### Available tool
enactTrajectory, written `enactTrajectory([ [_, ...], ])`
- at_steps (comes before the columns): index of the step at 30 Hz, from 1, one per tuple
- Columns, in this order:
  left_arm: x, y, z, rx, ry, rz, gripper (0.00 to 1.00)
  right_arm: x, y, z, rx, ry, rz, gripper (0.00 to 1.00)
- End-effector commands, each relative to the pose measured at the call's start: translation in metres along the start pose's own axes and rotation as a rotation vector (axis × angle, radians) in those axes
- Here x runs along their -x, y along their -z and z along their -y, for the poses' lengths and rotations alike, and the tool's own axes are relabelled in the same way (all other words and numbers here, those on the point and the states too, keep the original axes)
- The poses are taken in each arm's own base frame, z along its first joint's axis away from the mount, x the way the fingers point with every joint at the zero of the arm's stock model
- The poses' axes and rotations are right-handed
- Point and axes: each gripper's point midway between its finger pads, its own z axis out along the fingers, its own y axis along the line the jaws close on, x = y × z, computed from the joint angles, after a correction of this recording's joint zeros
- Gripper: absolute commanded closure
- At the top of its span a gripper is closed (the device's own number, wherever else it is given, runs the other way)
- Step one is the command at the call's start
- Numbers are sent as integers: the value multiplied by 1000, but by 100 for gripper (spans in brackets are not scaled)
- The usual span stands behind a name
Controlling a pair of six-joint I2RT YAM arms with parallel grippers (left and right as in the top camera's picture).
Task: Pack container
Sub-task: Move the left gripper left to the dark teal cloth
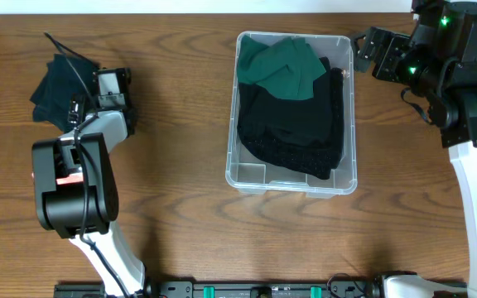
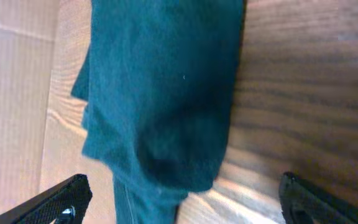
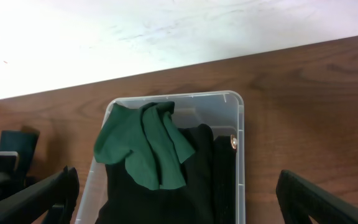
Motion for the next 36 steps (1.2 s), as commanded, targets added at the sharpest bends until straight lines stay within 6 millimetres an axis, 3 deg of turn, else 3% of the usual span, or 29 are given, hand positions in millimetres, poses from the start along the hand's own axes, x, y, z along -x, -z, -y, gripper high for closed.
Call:
enactTrajectory([
  [1,0,-11,7,-42,-53,8,2,2,3,2,-5,-9,9,1],
  [10,-9,-33,-11,-5,-21,-5,2,2,3,2,-5,-9,8,1],
  [22,-14,-58,0,20,-99,14,4,2,3,2,-5,-9,9,1],
  [25,-17,-62,4,17,-119,8,12,2,3,2,-5,-9,9,1],
  [29,-26,-70,13,4,-131,-10,30,2,3,2,-5,-9,9,1],
  [32,-31,-73,18,-2,-139,-22,33,2,3,2,-5,-9,8,1],
  [36,-31,-73,18,-2,-139,-22,47,2,3,2,-5,-9,8,1],
])
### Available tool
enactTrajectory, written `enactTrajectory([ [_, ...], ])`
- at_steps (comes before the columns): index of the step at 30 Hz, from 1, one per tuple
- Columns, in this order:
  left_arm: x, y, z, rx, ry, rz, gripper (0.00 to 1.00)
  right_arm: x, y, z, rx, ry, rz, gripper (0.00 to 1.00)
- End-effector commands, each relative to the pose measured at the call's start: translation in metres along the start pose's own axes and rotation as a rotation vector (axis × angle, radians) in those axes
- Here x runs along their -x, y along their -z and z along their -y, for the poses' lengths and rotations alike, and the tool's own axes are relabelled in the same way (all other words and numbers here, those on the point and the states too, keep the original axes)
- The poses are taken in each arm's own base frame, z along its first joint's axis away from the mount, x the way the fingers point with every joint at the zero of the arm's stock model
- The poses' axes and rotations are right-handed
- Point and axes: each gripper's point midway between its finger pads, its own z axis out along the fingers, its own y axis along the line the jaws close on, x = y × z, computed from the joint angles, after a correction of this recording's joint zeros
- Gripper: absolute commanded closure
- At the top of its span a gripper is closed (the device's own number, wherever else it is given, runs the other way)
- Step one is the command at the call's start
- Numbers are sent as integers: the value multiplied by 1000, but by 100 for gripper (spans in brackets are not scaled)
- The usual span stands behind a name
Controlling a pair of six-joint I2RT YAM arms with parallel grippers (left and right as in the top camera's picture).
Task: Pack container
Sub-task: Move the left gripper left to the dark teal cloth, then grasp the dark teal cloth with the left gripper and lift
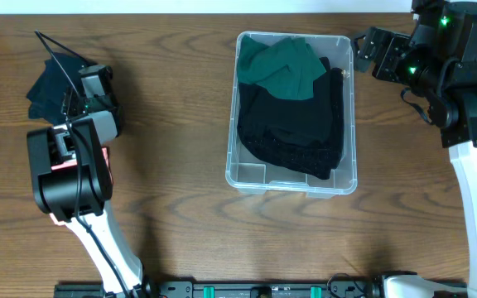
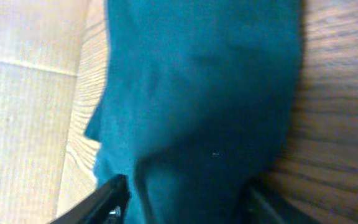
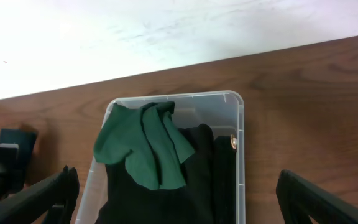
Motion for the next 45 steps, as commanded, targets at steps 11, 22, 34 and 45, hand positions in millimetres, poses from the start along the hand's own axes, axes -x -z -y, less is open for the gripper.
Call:
enactTrajectory([
  [11,-46,-11,27,-23,-96,-124,94,2,3,2,-7,-10,5,1],
  [22,21,60,-50,136,-16,-4,94,1,3,2,-7,-10,5,1],
  [34,74,180,-82,106,-28,173,94,1,3,2,-7,-10,4,1],
  [45,111,322,-75,68,-40,441,94,1,3,3,-7,-10,2,1],
])
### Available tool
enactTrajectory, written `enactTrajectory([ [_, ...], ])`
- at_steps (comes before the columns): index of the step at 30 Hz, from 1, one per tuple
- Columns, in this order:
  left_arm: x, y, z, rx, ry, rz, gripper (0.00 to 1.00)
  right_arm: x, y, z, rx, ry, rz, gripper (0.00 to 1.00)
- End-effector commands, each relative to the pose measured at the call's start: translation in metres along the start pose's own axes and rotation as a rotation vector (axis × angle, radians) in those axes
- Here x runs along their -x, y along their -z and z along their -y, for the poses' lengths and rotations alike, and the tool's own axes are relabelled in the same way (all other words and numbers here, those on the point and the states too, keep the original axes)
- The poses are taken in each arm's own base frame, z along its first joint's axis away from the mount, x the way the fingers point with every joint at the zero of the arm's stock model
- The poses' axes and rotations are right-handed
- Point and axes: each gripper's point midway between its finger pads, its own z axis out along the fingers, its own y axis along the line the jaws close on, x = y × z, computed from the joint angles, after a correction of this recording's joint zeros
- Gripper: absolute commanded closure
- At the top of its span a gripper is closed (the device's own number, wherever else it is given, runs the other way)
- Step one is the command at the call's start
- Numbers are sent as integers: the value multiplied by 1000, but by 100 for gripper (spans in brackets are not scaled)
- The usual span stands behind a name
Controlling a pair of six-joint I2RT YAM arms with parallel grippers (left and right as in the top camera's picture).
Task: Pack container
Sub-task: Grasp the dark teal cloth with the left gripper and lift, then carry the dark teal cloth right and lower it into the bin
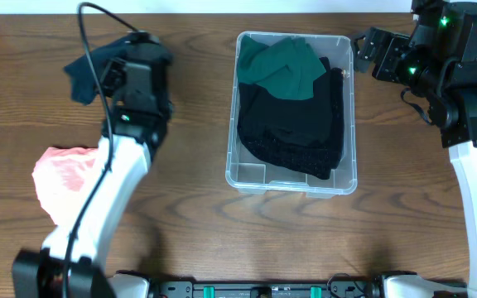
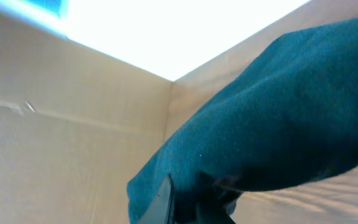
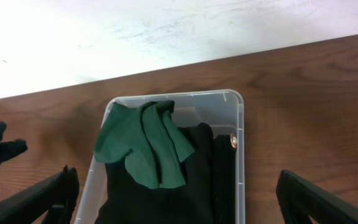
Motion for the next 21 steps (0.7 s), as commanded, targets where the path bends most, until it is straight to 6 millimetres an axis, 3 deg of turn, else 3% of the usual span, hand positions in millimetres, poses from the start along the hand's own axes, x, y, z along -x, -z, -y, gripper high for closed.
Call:
enactTrajectory([
  [1,30,49,-9,1,43,122,94,1,3,2,-6,-10,5,1],
  [7,73,123,20,-125,59,335,94,2,3,2,-7,-10,5,1],
  [11,98,176,62,-280,5,490,94,1,3,2,-6,-10,5,1],
  [15,109,218,94,-423,-44,608,94,2,3,2,-7,-10,5,1],
  [18,107,237,122,-548,-87,653,94,1,3,2,-6,-10,5,1],
  [21,98,239,146,-649,-73,613,94,1,3,2,-6,-10,5,1],
])
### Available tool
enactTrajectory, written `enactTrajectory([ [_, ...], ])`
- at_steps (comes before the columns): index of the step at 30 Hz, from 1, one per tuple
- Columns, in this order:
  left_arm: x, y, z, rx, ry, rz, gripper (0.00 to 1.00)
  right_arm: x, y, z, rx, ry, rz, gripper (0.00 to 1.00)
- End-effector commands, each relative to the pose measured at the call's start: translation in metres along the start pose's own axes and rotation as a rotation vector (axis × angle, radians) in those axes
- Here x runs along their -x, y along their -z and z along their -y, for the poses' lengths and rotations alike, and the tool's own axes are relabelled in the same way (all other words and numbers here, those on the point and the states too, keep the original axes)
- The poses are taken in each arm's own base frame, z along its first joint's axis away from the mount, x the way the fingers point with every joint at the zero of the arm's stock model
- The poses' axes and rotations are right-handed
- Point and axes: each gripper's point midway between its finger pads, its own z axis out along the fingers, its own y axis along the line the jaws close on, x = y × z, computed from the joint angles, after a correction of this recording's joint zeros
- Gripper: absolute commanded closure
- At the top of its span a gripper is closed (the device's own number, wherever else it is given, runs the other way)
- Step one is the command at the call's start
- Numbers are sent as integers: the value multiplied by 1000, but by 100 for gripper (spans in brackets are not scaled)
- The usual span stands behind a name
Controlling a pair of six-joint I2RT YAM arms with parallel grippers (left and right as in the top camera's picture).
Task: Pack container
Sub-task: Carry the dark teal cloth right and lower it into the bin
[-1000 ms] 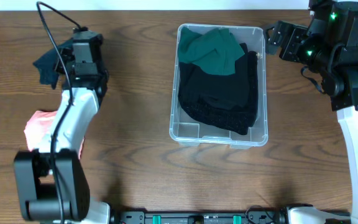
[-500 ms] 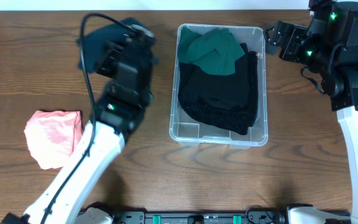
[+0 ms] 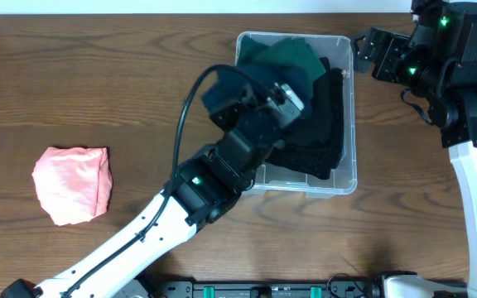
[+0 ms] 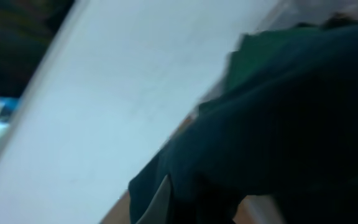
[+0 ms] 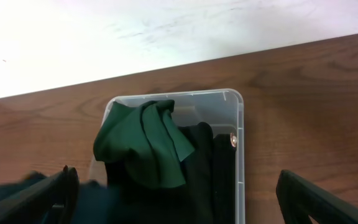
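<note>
A clear plastic container [image 3: 291, 183] stands at the table's middle, holding black clothes [image 3: 313, 124] and a green cloth [image 3: 292, 56]. My left gripper [image 3: 263, 98] is at the container's left rim, shut on a dark teal cloth [image 3: 224, 93] that hangs over that edge. In the left wrist view the teal cloth [image 4: 272, 106] is blurred and covers the fingers [image 4: 162, 200]. My right gripper [image 3: 366, 48] stands open past the container's far right corner; its wrist view shows the container [image 5: 240, 130], the green cloth [image 5: 145, 149] and nothing between its fingers [image 5: 62, 191].
A pink cloth [image 3: 71, 184] lies on the wooden table [image 3: 98, 83] at the left. My left arm [image 3: 180, 194] stretches diagonally from the front edge to the container. The right arm's body [image 3: 470, 91] fills the far right corner.
My left gripper has moved right with the teal cloth, from the far left-middle of the table to the container's left rim. The right arm has not moved.
My left gripper was open over the teal cloth at the table's far left. Then it stood lower on the cloth with its fingers closer. Then it held the cloth lifted, the pink cloth uncovered, and now holds it at the container.
</note>
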Motion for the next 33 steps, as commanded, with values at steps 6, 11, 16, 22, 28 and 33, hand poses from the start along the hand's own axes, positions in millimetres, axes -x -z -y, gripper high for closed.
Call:
enactTrajectory([
  [6,-21,-12,79,-259,101,-84,94,2,3,2,-6,-10,8,1],
  [11,-20,5,121,-348,74,-110,94,2,3,2,-5,-9,7,1],
  [16,-27,26,147,-407,135,-172,94,2,3,2,-6,-10,8,1],
  [22,-40,30,150,-406,165,-231,63,2,3,2,-5,-9,7,1],
  [28,-35,28,131,-315,173,-215,35,2,3,2,-5,-9,7,1],
  [33,-12,38,103,-280,244,-132,28,2,3,2,-5,-9,7,1],
])
